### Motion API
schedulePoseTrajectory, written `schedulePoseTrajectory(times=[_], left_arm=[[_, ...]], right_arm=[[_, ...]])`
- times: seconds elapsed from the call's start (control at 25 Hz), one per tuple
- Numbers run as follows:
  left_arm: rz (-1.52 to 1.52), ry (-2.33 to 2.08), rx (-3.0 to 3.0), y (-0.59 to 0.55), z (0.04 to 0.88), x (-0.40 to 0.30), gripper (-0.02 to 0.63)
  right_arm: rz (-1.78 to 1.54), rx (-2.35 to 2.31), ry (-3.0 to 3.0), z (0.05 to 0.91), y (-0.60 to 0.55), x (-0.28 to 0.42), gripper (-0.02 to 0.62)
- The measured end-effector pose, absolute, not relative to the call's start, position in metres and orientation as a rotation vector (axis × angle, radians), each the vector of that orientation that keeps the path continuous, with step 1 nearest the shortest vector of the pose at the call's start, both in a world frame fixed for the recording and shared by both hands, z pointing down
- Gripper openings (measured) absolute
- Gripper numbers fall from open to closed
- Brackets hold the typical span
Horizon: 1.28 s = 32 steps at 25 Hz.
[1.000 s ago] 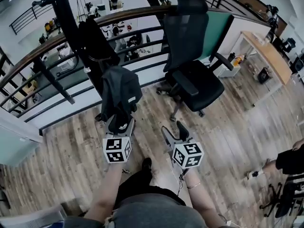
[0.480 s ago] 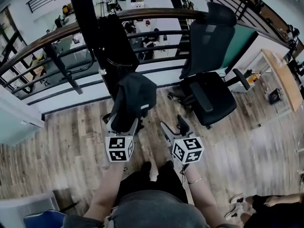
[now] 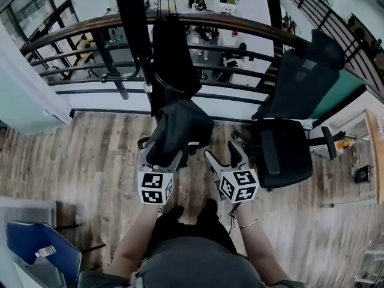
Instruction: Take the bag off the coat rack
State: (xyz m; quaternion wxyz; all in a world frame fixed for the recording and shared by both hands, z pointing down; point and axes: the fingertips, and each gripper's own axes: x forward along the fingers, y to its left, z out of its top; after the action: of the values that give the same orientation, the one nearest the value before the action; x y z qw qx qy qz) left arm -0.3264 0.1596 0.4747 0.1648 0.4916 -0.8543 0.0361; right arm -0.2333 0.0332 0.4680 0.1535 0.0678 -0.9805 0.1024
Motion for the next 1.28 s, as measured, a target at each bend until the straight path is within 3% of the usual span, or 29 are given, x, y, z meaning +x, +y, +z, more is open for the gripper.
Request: schedulePoseTrajectory(times=[0.2,0.72,1.28], left_arm=[[0.094,-2.504,1.203,0.16,0.486,-0.331,0.325],[0.038,-2.594,0.851,0.159,0.493,-0.319,0.325],[-0.006,-2.577,0.794,0.158,0.52,-0.336,0.325]], right_arm=[[0.251,-0.014,-2.8,0.472,0.016,-0.26,0.387],[0.158,-0.445,-2.723,0.481,0.006,-0.284,0.387],[0.113,-0.634,-2.631,0.52,0.023,-0.32,0.388]])
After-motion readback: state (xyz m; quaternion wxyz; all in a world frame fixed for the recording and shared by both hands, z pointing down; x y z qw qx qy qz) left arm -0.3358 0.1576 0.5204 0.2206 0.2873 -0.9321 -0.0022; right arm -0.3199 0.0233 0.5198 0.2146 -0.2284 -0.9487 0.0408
